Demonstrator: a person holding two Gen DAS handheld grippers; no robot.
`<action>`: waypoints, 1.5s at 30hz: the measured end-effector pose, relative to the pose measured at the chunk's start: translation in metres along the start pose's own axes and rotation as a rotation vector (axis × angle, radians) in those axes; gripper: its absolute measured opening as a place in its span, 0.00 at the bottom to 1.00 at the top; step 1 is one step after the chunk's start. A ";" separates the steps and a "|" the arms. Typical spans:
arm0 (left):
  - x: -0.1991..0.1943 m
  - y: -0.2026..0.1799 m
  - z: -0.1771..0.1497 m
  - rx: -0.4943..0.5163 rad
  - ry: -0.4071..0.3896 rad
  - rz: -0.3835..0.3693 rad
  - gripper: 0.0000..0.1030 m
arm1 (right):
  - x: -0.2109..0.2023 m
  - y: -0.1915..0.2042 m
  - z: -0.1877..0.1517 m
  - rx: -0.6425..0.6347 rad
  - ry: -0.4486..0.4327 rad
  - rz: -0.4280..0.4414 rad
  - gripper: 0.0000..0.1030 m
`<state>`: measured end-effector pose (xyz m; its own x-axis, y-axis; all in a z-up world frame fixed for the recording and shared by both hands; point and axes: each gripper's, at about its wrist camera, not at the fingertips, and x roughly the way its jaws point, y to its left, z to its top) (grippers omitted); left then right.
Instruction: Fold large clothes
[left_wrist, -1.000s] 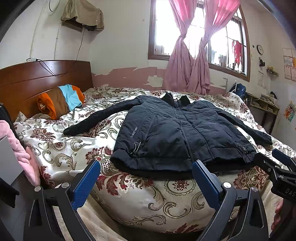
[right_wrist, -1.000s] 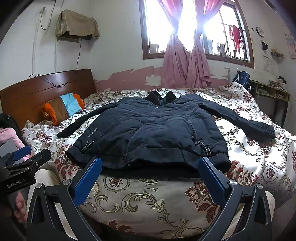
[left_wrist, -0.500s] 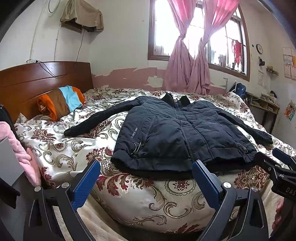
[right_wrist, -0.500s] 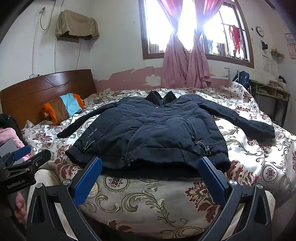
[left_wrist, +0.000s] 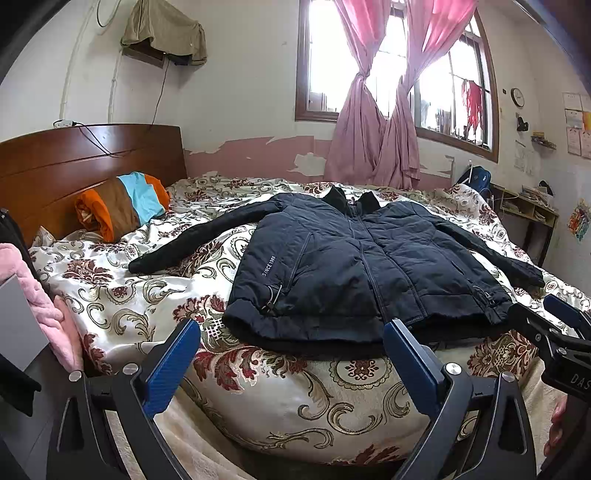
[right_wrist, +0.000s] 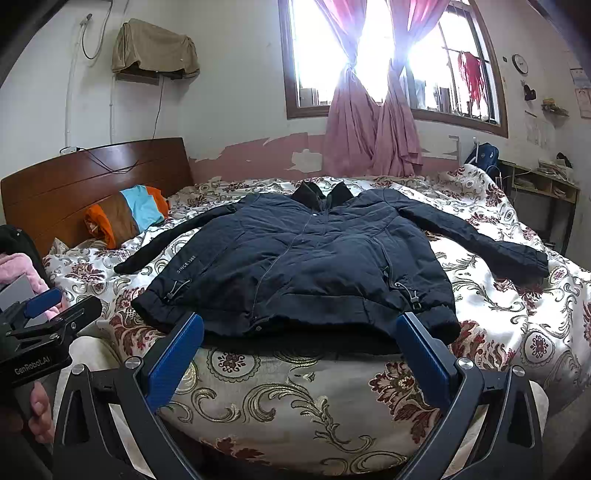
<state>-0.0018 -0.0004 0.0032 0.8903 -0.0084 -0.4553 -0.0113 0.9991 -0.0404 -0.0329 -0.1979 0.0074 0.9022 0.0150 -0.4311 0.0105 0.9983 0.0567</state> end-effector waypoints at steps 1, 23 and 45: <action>0.000 0.000 0.000 0.000 0.000 0.000 0.97 | 0.000 0.000 0.000 0.000 0.001 0.000 0.99; -0.001 0.000 0.000 0.001 -0.005 0.001 0.97 | 0.000 0.000 0.000 -0.001 0.000 -0.001 0.99; 0.039 -0.001 0.010 0.032 0.147 0.062 0.97 | 0.022 -0.014 -0.009 0.026 0.069 -0.029 0.99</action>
<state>0.0381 -0.0012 -0.0054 0.8122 0.0501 -0.5813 -0.0479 0.9987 0.0192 -0.0174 -0.2108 -0.0113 0.8696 -0.0090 -0.4937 0.0480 0.9966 0.0665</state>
